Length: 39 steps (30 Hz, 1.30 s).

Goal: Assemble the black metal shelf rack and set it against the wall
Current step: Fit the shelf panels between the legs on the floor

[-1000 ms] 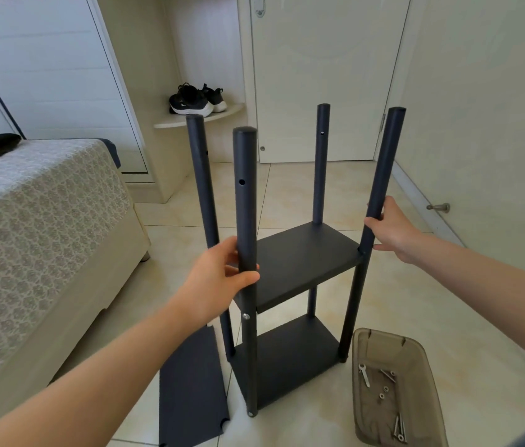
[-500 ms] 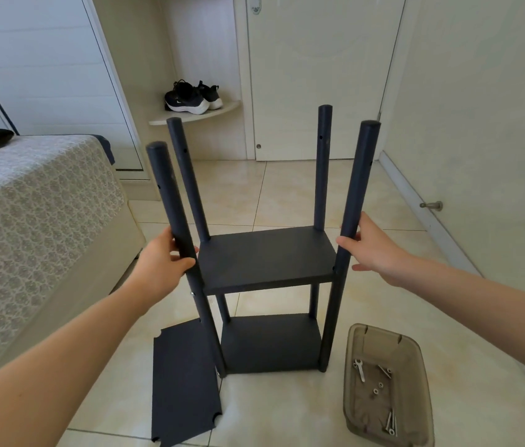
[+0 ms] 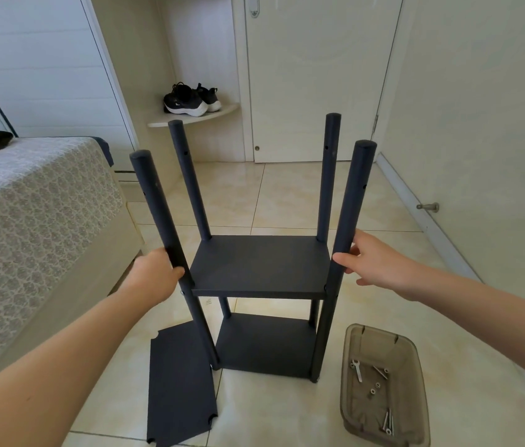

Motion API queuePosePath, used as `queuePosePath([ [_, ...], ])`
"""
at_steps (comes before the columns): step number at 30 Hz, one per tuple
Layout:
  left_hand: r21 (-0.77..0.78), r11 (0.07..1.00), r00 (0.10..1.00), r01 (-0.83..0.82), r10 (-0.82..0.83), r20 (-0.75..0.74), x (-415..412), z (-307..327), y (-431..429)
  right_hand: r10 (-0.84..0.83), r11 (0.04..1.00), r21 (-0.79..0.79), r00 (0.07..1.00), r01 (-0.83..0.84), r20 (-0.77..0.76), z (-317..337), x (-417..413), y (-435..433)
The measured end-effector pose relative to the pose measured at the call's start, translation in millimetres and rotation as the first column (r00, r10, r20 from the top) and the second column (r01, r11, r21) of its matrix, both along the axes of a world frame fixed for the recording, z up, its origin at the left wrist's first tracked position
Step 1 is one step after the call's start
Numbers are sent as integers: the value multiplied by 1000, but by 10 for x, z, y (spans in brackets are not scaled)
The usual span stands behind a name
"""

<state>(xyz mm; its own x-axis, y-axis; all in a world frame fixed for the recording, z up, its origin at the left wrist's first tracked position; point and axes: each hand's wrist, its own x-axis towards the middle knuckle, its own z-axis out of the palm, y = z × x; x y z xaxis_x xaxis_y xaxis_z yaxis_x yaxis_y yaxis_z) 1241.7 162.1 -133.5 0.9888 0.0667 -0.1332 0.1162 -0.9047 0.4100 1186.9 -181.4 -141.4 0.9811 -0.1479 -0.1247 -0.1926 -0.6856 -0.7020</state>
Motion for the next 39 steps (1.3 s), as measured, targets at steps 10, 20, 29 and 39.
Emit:
queuePosePath([
  [10, 275, 786, 816, 553, -578, 9, -288, -331, -991, 26, 999, 36, 996, -29, 84, 135, -214, 29],
  [20, 311, 620, 683, 720, -714, -155, -192, -711, -1611, 92, 995, -48, 990, -87, 105, 245, -275, 14],
  [29, 385, 698, 749, 604, -662, 24, -211, -1006, -1612, 173, 983, -86, 978, -164, 117, 300, -182, 26],
  [39, 370, 790, 623, 489, -613, 485, -332, -1237, -1627, 181, 983, -21, 981, -180, 73, 293, -206, 52],
])
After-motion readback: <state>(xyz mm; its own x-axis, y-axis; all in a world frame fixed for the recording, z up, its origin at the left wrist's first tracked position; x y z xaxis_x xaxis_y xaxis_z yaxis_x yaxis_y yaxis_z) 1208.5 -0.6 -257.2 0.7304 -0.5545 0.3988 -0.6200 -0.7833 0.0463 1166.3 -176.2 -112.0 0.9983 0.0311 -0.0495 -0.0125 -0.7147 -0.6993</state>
